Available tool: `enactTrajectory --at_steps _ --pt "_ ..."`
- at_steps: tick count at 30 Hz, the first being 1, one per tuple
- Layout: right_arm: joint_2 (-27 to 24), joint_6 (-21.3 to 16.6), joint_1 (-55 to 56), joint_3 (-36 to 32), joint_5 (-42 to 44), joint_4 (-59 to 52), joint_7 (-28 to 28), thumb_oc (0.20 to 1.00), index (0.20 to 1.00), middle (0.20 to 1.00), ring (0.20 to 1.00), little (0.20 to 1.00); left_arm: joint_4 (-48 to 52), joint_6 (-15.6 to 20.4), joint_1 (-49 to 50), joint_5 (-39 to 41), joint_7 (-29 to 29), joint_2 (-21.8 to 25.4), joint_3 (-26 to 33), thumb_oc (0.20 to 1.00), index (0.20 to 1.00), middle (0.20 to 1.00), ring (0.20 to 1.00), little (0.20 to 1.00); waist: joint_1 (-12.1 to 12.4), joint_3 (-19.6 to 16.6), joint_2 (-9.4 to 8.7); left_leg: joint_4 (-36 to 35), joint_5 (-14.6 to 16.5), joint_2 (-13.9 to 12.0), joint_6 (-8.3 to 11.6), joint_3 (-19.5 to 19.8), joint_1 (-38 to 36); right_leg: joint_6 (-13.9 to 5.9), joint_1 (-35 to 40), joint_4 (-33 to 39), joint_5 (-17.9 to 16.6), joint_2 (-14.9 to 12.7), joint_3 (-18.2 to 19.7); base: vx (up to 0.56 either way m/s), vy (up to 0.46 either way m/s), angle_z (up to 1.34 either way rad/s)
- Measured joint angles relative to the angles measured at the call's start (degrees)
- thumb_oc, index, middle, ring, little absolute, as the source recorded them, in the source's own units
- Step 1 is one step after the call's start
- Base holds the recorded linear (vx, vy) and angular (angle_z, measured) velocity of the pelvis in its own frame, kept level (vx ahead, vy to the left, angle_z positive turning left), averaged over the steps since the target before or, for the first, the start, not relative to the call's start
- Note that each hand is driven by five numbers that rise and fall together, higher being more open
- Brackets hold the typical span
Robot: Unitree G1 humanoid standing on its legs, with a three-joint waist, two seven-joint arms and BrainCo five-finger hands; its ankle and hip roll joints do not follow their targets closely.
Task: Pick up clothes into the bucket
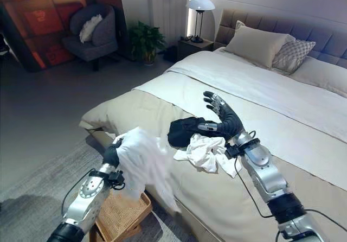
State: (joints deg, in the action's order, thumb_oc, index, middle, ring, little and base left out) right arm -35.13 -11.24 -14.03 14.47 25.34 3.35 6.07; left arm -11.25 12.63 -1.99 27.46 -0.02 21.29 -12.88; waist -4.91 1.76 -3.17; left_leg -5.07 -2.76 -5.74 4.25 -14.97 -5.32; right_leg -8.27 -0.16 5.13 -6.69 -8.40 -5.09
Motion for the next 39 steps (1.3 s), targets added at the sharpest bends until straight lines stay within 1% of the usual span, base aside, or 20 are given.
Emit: enactTrajectory --at_steps 2,4,7,9,11,13,17,19,20,21,23,24,25,26,27,29,33,34,36,39 --pt "0.52 -0.06 0.22 -0.12 -0.14 0.5 -0.28 1.0 1.0 1.0 1.0 1.0 0.0 0.28 0.12 0.06 0.63 -0.08 1.66 0.2 0.2 0.2 0.2 0.2 0.25 0.22 0.01 0.01 -0.01 -0.07 0.0 0.14 0.0 0.06 0.06 0.0 0.05 0.07 -0.16 0.01 0.004 0.05" --pt "1.53 -0.15 0.24 -0.16 -1.8 2.49 -0.59 1.0 1.0 1.0 1.0 1.0 0.02 0.61 0.11 0.05 1.32 -0.18 3.4 0.2 0.2 0.2 0.2 0.2 1.08 0.23 0.03 0.01 -0.01 -0.09 0.0 0.33 -0.04 0.09 0.22 0.0 0.17 0.09 -0.26 0.01 0.009 0.03" --pt "2.23 0.01 0.64 -0.17 -4.77 6.63 -1.78 1.0 1.0 1.0 1.0 1.0 0.05 0.86 0.1 -0.36 1.99 -0.17 5.18 0.2 0.2 0.2 0.2 0.2 1.2 0.28 0.08 0.03 -0.02 0.0 0.0 0.7 0.0 0.09 0.39 -0.01 0.18 0.04 -0.55 0.0 0.015 0.07" --pt "3.71 0.23 0.73 -0.32 -7.82 10.86 -3.2 1.0 1.0 1.0 1.0 1.0 0.05 0.97 0.08 -3.91 3.05 0.33 5.65 0.2 0.2 0.2 0.2 0.2 1.27 0.3 0.11 0.03 -0.02 0.03 -0.01 1.15 -0.17 0.08 0.92 0.0 0.24 -0.01 -0.88 0.0 0.008 0.12" --pt "4.98 0.4 0.84 -0.45 -10.82 13.82 -4.88 1.0 1.0 1.0 1.0 1.0 0.05 1.18 0.08 -9.5 4.83 1.59 5.69 0.2 0.2 0.2 0.2 0.2 1.23 0.42 0.3 0.02 -0.02 -0.02 -0.01 1.18 -0.12 -0.06 0.87 0.0 0.37 -0.02 -0.91 0.0 0.0 0.0" --pt "5.2 0.31 1.95 -0.47 -13.07 13.77 -5.73 1.0 1.0 1.0 1.0 1.0 -0.2 1.34 -0.04 -13.69 6.46 2.01 5.7 0.2 0.2 0.2 0.2 0.2 1.06 0.51 0.45 0.02 -0.02 0.0 -0.01 1.16 -0.14 -0.14 0.88 -0.01 0.45 -0.02 -0.9 0.0 0.0 0.0" --pt "5.47 0.14 5.0 -0.5 -14.0 13.72 -6.3 1.0 1.0 1.0 1.0 1.0 -3.85 1.76 -0.98 -22.15 9.98 2.46 5.69 0.2 0.2 0.2 0.2 0.2 1.14 0.66 0.68 0.04 -0.03 0.01 0.0 1.15 -0.08 -0.06 0.8 -0.02 0.52 0.01 -0.89 -0.03 0.013 0.0" --pt "5.42 -0.04 5.85 -0.66 -13.99 13.43 -6.35 1.0 1.0 1.0 1.0 1.0 -4.17 1.74 -0.95 -22.92 11.11 2.44 5.66 0.2 0.2 0.2 0.2 0.2 1.07 1.07 0.99 0.08 -0.01 0.34 -0.02 1.12 0.16 -0.05 0.37 -0.17 0.55 -0.12 -0.89 -0.19 0.067 -0.01" --pt "5.46 -0.56 6.59 -0.86 -13.96 13.18 -6.49 1.0 1.0 1.0 1.0 1.0 -4.18 1.81 -1.32 -23.91 12.24 2.38 5.65 0.2 0.2 0.2 0.2 0.2 1.12 2.29 1.61 0.93 -0.18 0.53 0.18 1.11 1.38 0.02 -0.76 -1.29 0.56 -0.21 -0.94 -0.25 0.068 0.02" --pt "5.42 -0.92 6.95 -1.04 -13.96 12.9 -6.72 1.0 1.0 1.0 1.0 1.0 -4.13 1.85 -2.07 -24.46 13.07 2.33 5.53 0.2 0.2 0.2 0.2 0.2 0.96 2.85 1.18 2.34 0.05 0.28 -0.11 1.61 2.57 0.02 -2.02 -3.04 1.26 -0.99 -1.11 -0.22 0.044 0.22" --pt "4.99 -1.01 7.05 -1.29 -13.96 12.79 -6.84 1.0 1.0 1.0 1.0 1.0 -4.17 1.95 -4.12 -24.62 14.71 2.32 5.55 0.2 0.2 0.2 0.2 0.2 0.58 5.46 1.7 4.32 0.05 0.96 -0.18 2.75 5.86 -0.12 -5.12 -6.06 2.22 -1.4 -1.68 -0.26 0.047 0.28" --pt "4.94 -1.58 6.68 -1.74 -13.94 12.68 -7.47 1.0 1.0 1.0 1.0 1.0 -3.93 2.14 -6.25 -25.29 16.63 2.41 5.61 0.2 0.2 0.2 0.2 0.2 0.64 7.83 1.66 8.15 0.72 1.19 -0.6 3.72 9.92 0.12 -8.95 -10.15 3.33 -2.47 -1.72 -0.24 0.024 0.24" --pt "4.77 -1.72 6.46 -1.97 -13.95 12.77 -7.53 1.0 1.0 1.0 1.0 1.0 -3.9 2.19 -7.58 -25.94 17.39 2.41 5.66 0.2 0.2 0.2 0.2 0.2 0.6 9.3 1.81 9.51 1.15 1.39 -0.84 4.3 11.5 0.3 -10.35 -11.74 3.94 -2.83 -1.94 -0.25 0.025 0.26" --pt "5.46 -2.08 6.18 -2.11 -13.93 13.16 -8.1 1.0 1.0 1.0 1.0 1.0 -3.82 2.33 -8.73 -27.18 19.14 2.48 5.8 0.2 0.2 0.2 0.2 0.2 1.17 11.22 1.79 11.77 1.2 1.55 -0.81 4.48 14.17 0.24 -13.42 -15.0 4.23 -3.33 -1.67 -0.24 0.025 0.22" --pt "6.21 -2.32 6.09 -2.55 -13.93 13.14 -8.7 1.0 1.0 1.0 1.0 1.0 -3.62 2.35 -9.53 -27.93 20.16 2.52 5.93 0.2 0.2 0.2 0.2 0.2 0.94 12.4 1.43 14.1 1.87 1.75 -1.13 5.15 16.0 0.37 -14.82 -17.04 5.14 -4.01 -1.88 -0.15 0.025 0.25" --pt "7.07 -2.51 4.83 -2.62 -13.37 13.23 -10.43 1.0 1.0 1.0 1.0 1.0 -3.66 2.39 -12.13 -30.9 23.74 2.78 7.71 0.2 0.2 0.2 0.2 0.2 1.02 15.3 0.86 19.87 4.48 1.88 -1.26 5.94 22.46 0.89 -21.24 -23.23 7.96 -5.09 -1.66 -0.14 0.018 0.23" --pt "7.21 -2.87 4.1 -2.87 -13.15 13.14 -11.98 1.0 1.0 1.0 1.0 1.0 -3.85 2.21 -12.97 -31.33 27.48 4.35 9.86 0.2 0.2 0.2 0.2 0.2 0.84 17.64 0.1 24.77 5.71 1.68 -1.59 6.73 28.77 1.19 -27.06 -27.58 8.91 -5.99 -1.3 -0.15 0.028 0.09" --pt "7.13 -3.81 4.05 -3.19 -12.79 13.03 -12.39 1.0 1.0 1.0 1.0 1.0 -3.95 2.21 -13.55 -31.66 28.94 4.81 10.03 0.2 0.2 0.2 0.2 0.2 0.9 17.98 0.08 27.03 6.53 1.43 -1.76 7.06 31.68 1.19 -29.56 -29.14 9.38 -5.96 -0.95 -0.07 0.007 0.01" --pt "7.16 -4.4 3.5 -4.35 -12.58 12.87 -12.95 1.0 1.0 1.0 1.0 1.0 -4.35 2.17 -16.23 -32.47 30.84 5.11 10.7 0.2 0.2 0.2 0.2 0.2 1.07 18.78 -0.18 29.94 6.84 1.22 -1.71 7.38 36.96 1.36 -34.45 -31.57 9.54 -6.06 -0.61 -0.08 0.008 0.05" --pt "7.28 -4.4 2.61 -4.47 -12.19 12.78 -13.11 1.0 1.0 1.0 1.0 1.0 -5.53 1.46 -18.42 -32.96 32.55 5.14 11.46 0.2 0.2 0.2 0.2 0.2 0.89 20.02 -0.59 31.05 6.61 1.12 -2.0 7.59 39.92 1.56 -37.38 -32.85 9.43 -6.12 -0.34 -0.06 -0.002 0.05"
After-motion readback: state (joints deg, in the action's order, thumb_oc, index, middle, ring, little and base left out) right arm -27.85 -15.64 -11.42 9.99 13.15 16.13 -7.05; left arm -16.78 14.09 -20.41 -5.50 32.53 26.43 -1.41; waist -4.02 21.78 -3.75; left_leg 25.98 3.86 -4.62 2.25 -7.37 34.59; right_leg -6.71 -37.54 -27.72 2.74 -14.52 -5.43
